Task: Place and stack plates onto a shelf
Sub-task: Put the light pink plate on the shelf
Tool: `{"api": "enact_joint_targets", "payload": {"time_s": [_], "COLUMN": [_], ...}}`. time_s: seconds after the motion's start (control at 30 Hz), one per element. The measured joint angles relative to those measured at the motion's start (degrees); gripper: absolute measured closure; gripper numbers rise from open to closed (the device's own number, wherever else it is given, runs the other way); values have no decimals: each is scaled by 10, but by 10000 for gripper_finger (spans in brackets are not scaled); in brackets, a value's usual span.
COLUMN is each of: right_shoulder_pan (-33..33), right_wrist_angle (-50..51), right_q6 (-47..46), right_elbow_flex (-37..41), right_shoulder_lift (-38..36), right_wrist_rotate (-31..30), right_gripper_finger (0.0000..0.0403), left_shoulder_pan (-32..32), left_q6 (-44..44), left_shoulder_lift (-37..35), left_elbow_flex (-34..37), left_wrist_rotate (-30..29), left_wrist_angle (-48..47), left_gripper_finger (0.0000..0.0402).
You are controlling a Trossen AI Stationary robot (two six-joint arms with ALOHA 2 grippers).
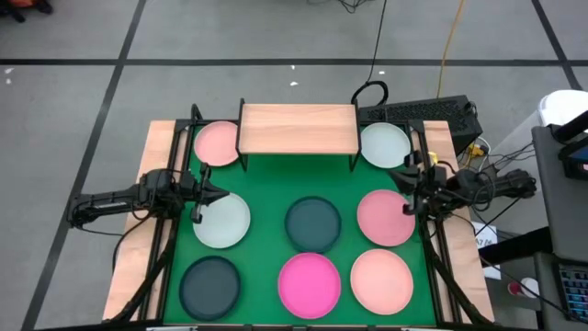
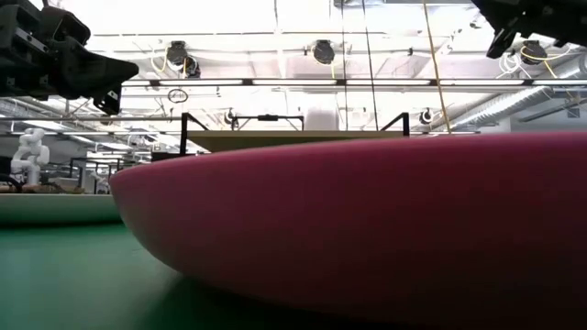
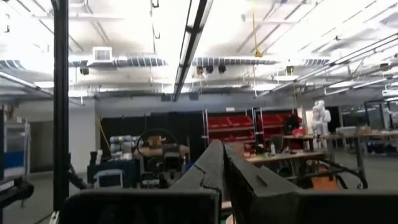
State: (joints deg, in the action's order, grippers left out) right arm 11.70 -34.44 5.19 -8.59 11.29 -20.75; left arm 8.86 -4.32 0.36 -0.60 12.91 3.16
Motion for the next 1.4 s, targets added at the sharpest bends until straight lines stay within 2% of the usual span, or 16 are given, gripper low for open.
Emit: {"api": "enact_joint_targets", "payload": {"time_s": [0.3, 0.47, 0.7, 0.83, 0.97, 1.2, 1.27, 1.4], "right_shoulder_pan": [-1, -1, -1, 1, 4, 21, 24, 38], "right_wrist_angle": [-2, -46, -118, -106, 4, 245, 323, 434], "right_q6": [-5, -7, -14, -29, -44, -81, -135, -238], "right_elbow_flex": [-32, -32, -33, -68, -136, -240, -261, -311], "right_shoulder_lift": [153, 219, 267, 294, 338, 413, 419, 418], "right_wrist_rotate": [-11, -15, 56, 108, 115, -2, 1, 66], "right_gripper_finger": [403, 403, 403, 403, 403, 403, 403, 403], "left_shoulder_pan": [0, 0, 0, 0, 0, 0, 0, 0], "left_q6": [0, 0, 0, 0, 0, 0, 0, 0], "left_shoulder_lift": [0, 0, 0, 0, 0, 0, 0, 0], "left_elbow_flex": [0, 0, 0, 0, 0, 0, 0, 0], "left_wrist_rotate": [0, 0, 0, 0, 0, 0, 0, 0], "left_wrist_angle": [0, 0, 0, 0, 0, 0, 0, 0], "left_gripper_finger": [394, 394, 394, 394, 394, 394, 394, 394]}}
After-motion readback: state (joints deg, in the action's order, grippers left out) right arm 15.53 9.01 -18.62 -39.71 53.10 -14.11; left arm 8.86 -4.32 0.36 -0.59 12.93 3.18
